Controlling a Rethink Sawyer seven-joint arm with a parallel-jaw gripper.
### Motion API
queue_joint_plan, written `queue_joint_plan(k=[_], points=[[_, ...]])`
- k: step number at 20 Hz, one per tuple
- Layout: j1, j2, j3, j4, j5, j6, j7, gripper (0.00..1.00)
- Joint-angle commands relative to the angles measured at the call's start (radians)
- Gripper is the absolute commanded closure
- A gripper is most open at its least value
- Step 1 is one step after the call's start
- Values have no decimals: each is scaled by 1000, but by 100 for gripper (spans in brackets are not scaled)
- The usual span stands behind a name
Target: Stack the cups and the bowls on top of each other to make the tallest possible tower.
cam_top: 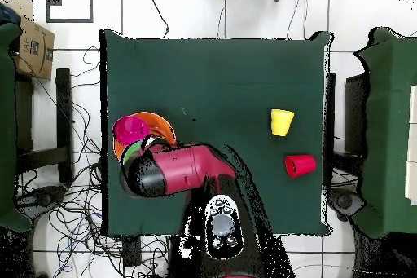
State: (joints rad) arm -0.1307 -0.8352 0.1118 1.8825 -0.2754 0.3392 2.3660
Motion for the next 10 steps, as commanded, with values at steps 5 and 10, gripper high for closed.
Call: queue_joint_plan(k=[5,10], points=[[-34,-127,104,-23,80,283,-58,0],[-46,-204,125,-109,131,494,-106,0]])
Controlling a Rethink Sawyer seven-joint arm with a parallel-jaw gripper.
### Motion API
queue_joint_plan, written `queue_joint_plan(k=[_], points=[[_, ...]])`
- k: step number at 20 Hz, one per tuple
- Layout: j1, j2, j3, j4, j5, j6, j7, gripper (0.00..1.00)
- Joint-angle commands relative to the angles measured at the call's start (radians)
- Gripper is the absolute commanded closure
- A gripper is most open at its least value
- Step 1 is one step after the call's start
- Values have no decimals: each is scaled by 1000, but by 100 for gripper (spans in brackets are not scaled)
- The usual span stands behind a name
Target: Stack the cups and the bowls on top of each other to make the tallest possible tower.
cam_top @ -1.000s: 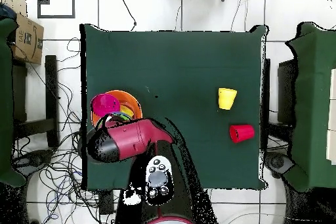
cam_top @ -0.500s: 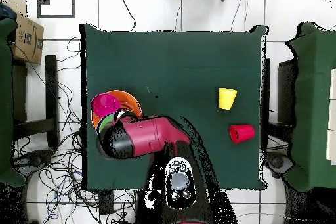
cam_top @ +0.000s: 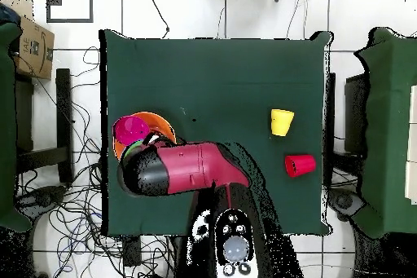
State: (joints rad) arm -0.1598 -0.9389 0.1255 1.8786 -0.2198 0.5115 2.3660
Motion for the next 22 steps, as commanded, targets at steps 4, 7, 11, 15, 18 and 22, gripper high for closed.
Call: queue_joint_plan(k=[4,7,11,15,18,22], points=[[-95,-80,153,-131,65,337,-216,0],[-154,-39,180,-125,23,274,-270,0],[-236,40,224,-136,-56,183,-324,0],[-299,103,260,-157,-129,138,-361,0],[-336,157,286,-178,-178,106,-376,0],[-364,201,308,-201,-235,90,-381,0]])
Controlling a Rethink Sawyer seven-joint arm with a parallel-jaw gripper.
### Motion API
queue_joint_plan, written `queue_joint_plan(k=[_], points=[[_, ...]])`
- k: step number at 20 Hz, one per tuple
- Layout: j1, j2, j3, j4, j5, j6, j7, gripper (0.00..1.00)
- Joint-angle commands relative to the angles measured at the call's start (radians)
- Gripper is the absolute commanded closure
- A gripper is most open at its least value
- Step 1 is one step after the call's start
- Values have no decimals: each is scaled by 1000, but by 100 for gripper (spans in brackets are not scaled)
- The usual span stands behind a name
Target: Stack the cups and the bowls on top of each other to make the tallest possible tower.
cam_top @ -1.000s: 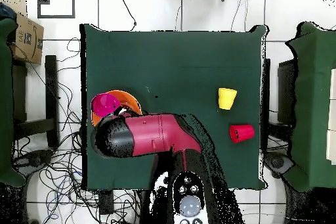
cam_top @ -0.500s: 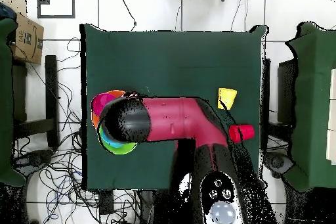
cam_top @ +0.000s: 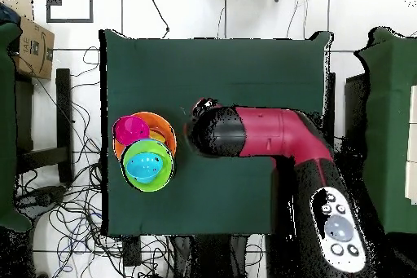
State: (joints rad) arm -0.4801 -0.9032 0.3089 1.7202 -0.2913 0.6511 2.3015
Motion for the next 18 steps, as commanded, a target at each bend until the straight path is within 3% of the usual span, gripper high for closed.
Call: queue_joint_plan(k=[1,14,18], points=[[-46,176,129,-51,-176,-53,-315,0],[-70,305,164,-138,-304,-117,-267,0],[-91,266,191,-117,-294,-77,-279,0]])
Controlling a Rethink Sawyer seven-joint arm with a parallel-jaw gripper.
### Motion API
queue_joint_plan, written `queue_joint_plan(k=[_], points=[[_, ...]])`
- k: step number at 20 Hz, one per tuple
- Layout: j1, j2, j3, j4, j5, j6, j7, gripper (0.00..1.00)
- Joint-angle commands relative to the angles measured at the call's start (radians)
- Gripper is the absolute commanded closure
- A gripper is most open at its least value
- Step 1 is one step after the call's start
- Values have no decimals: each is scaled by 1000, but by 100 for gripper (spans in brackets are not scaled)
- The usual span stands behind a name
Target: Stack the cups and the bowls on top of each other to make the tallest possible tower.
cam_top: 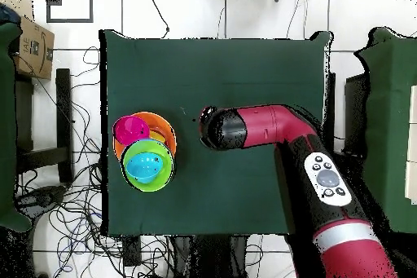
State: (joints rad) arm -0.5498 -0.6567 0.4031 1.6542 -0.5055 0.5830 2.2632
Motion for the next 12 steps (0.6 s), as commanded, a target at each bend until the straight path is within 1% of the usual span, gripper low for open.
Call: queue_joint_plan(k=[1,4,8,12], points=[[-28,18,106,-52,-78,-2,-250,0],[-66,-3,135,-29,-74,17,-273,0],[-92,-15,163,-37,-74,58,-298,0],[-91,-7,169,-45,-95,57,-282,0]])
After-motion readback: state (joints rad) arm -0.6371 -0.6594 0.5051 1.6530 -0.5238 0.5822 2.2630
